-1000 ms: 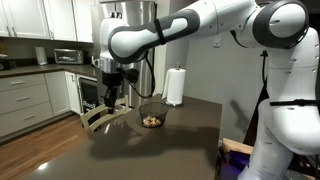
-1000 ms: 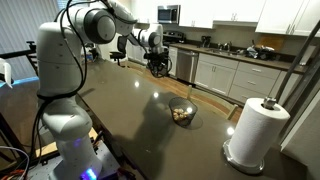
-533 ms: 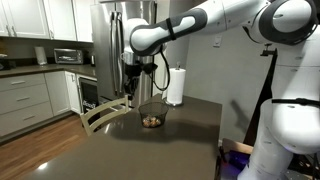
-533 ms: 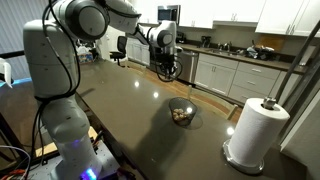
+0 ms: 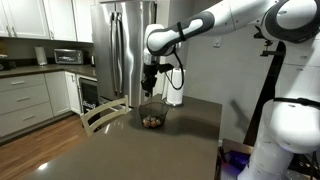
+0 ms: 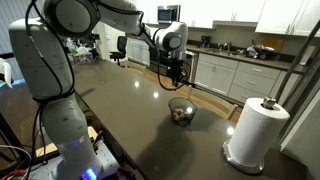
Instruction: Put the packet on the counter in the basket
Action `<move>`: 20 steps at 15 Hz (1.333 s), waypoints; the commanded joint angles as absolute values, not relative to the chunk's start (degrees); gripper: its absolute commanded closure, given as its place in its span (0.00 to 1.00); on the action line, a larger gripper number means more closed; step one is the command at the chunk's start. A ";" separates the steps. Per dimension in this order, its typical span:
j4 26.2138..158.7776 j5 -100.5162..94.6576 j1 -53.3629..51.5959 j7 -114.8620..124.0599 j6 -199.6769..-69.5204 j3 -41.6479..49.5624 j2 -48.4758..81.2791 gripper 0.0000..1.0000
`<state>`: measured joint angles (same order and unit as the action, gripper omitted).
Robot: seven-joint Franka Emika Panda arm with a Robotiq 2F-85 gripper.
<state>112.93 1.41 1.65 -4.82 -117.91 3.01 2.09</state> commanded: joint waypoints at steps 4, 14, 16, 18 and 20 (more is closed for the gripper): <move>116.28 2.86 2.89 -0.91 -117.73 4.02 -0.09 0.90; 117.16 2.98 2.82 0.94 -118.03 4.12 -1.20 0.18; 117.77 3.18 2.85 0.94 -118.30 4.16 -1.83 0.07; 119.10 3.56 2.85 0.57 -118.74 4.18 -3.11 0.00; 120.41 4.20 2.91 0.31 -119.00 4.31 -4.33 0.00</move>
<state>117.04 2.27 2.28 0.23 -117.96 4.44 -1.02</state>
